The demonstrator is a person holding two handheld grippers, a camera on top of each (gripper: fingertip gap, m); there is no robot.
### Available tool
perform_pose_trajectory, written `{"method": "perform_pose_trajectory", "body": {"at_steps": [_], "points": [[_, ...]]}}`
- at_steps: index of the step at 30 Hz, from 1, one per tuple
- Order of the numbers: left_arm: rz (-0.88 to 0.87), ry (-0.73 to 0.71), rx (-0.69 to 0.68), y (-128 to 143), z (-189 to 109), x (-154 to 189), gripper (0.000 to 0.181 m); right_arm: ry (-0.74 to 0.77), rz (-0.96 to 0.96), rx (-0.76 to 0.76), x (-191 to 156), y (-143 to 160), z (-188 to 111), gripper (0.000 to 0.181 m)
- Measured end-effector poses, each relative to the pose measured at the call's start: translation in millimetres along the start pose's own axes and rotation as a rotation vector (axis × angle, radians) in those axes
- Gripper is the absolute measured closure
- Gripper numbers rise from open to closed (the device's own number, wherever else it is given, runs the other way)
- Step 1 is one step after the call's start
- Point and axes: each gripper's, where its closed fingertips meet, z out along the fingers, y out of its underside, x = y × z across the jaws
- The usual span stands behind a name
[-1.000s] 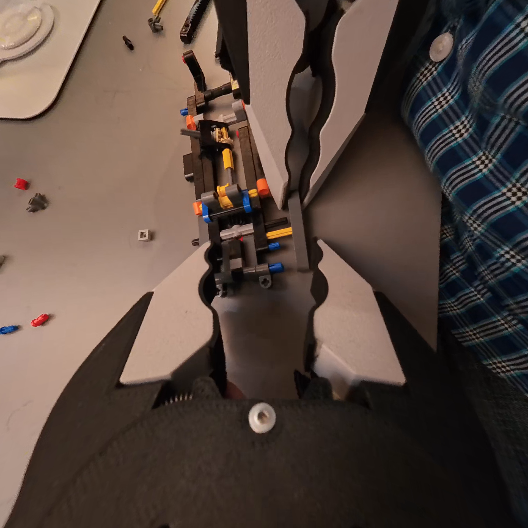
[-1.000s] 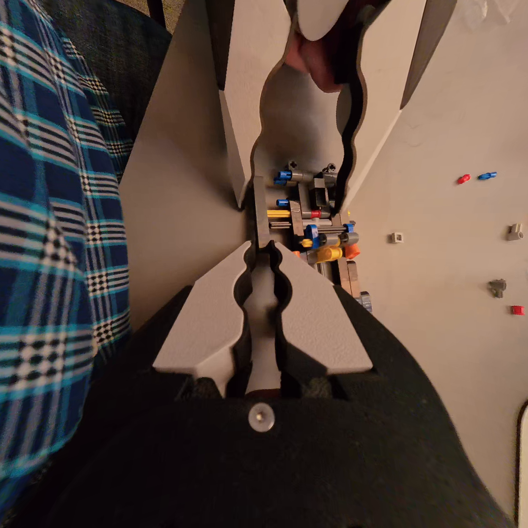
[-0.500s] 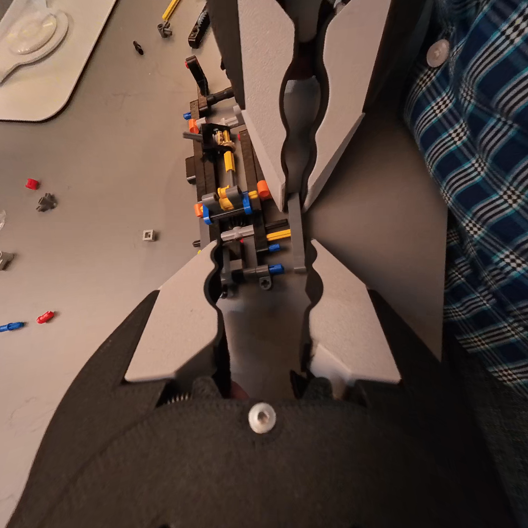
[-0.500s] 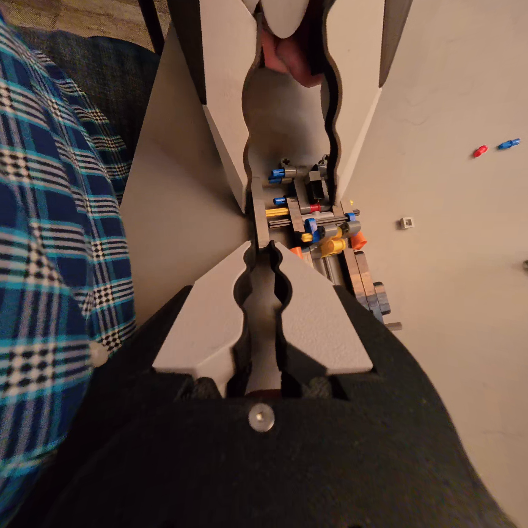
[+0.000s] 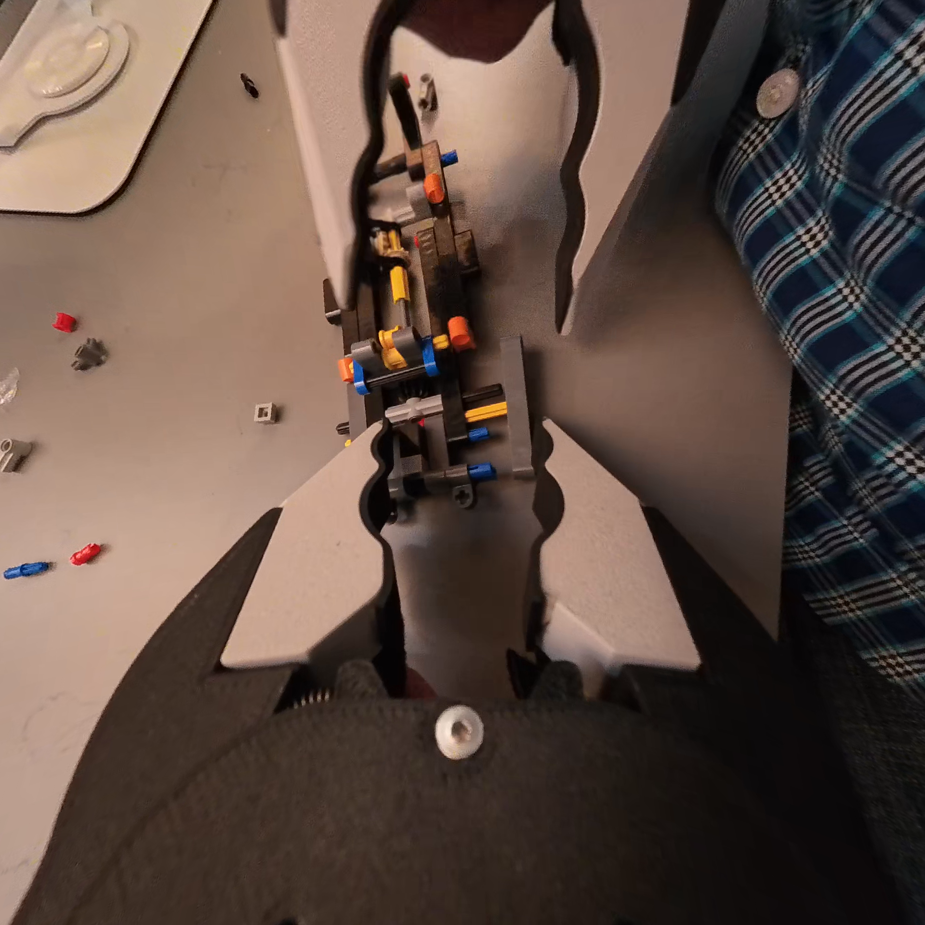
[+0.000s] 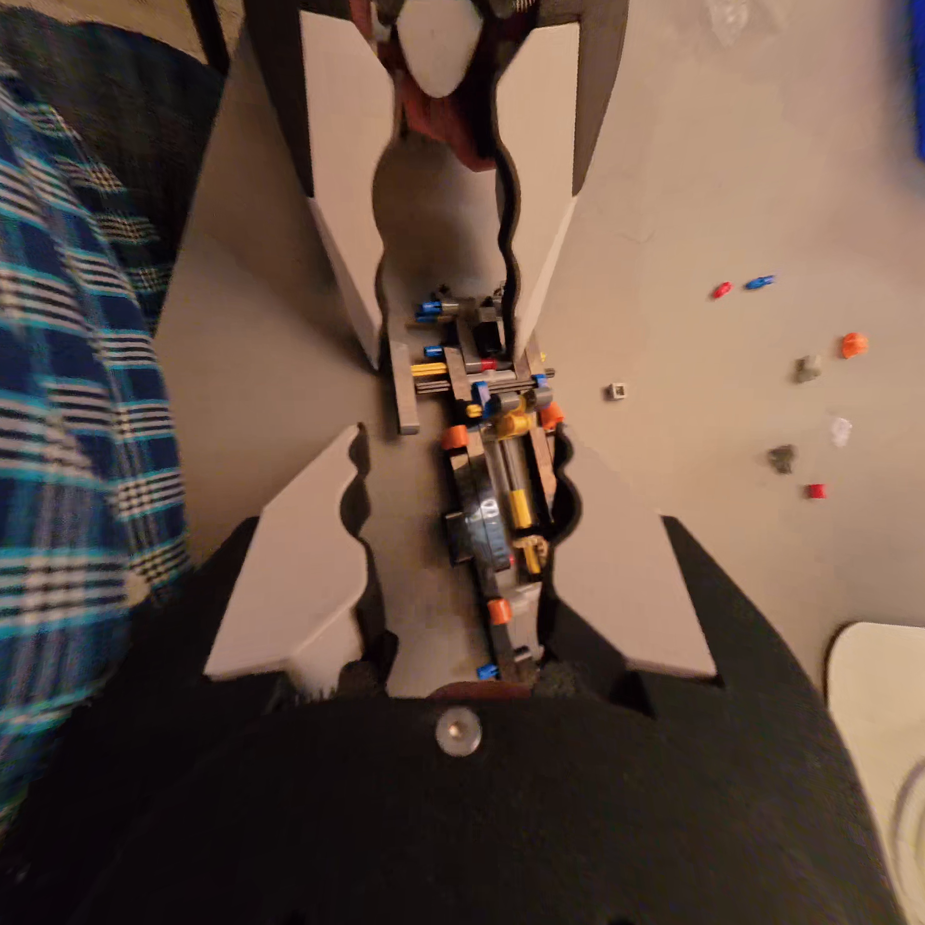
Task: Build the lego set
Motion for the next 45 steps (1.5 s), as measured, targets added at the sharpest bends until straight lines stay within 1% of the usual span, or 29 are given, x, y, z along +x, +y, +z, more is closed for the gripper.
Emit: {"method": "perform_pose_trajectory", "body": {"at_steps": [1, 3, 5, 6, 7, 9, 10, 11, 16, 18, 19, 24, 25, 27, 28, 32, 39, 45], "points": [[0.002, 0.000, 0.000, -0.2, 0.3, 0.2, 0.128, -0.018, -0.008, -0.018, 2.2, 2.5, 3.3, 0.105], [0.002, 0.001, 0.000, -0.7, 0.7, 0.2, 0.128, -0.049, -0.031, -0.008, 6.7, -0.3, 9.4, 0.102], [0.002, 0.001, -0.001, -0.9, 1.0, 0.1, 0.128, -0.123, -0.011, 0.002, 5.7, -3.9, 16.9, 0.100], [0.002, 0.001, -0.001, -0.8, 1.0, 0.1, 0.128, -0.145, -0.014, -0.030, 6.6, 0.8, 21.9, 0.100], [0.003, 0.000, -0.002, -1.0, 1.1, 0.1, 0.128, -0.172, -0.017, -0.046, 5.8, 3.1, 24.8, 0.104], [0.001, -0.001, -0.002, -1.2, 1.4, 0.2, 0.128, -0.212, -0.007, -0.058, 5.2, 3.9, 27.0, 0.104], [0.001, -0.002, -0.002, -1.4, 1.5, 0.2, 0.129, -0.220, -0.002, -0.054, 6.1, 3.8, 27.9, 0.108], [0.002, -0.003, -0.002, -1.5, 1.7, 0.2, 0.129, -0.232, 0.008, -0.054, 6.4, 4.2, 28.3, 0.108], [-0.001, -0.008, -0.003, -1.6, 1.9, -0.4, 0.129, -0.243, 0.022, -0.026, 7.5, 4.4, 28.9, 0.111], [0.011, -0.020, -0.003, -1.7, 2.1, -1.5, 0.136, -0.240, 0.015, -0.025, 8.1, 4.4, 28.6, 0.117], [0.012, -0.021, -0.003, -1.8, 2.2, -1.4, 0.137, -0.241, 0.014, -0.021, 8.3, 4.2, 28.7, 0.116], [0.005, -0.023, -0.003, -1.5, 1.9, -2.0, 0.136, -0.236, 0.019, -0.009, 8.5, 4.1, 28.7, 0.117], [0.004, -0.022, -0.006, -1.1, 1.3, -2.0, 0.134, -0.236, 0.019, -0.010, 8.6, 4.1, 28.8, 0.117], [-0.019, -0.020, -0.022, 1.7, -1.3, -3.7, 0.121, -0.237, 0.020, -0.009, 8.7, 4.3, 28.6, 0.117], [-0.019, -0.028, -0.031, 3.9, -3.6, -5.6, 0.117, -0.237, 0.019, -0.008, 8.7, 4.2, 28.6, 0.117], [-0.029, -0.047, -0.053, 11.3, -11.3, -9.5, 0.112, -0.241, 0.017, -0.002, 8.4, 4.4, 28.4, 0.117], [-0.020, -0.019, -0.061, 10.7, -9.6, -7.4, 0.121, -0.244, 0.017, 0.000, 8.7, 4.6, 28.5, 0.117], [-0.028, 0.016, -0.053, 10.7, -9.0, -7.3, 0.123, -0.258, 0.019, -0.002, 9.0, 4.7, 29.2, 0.117]]}}
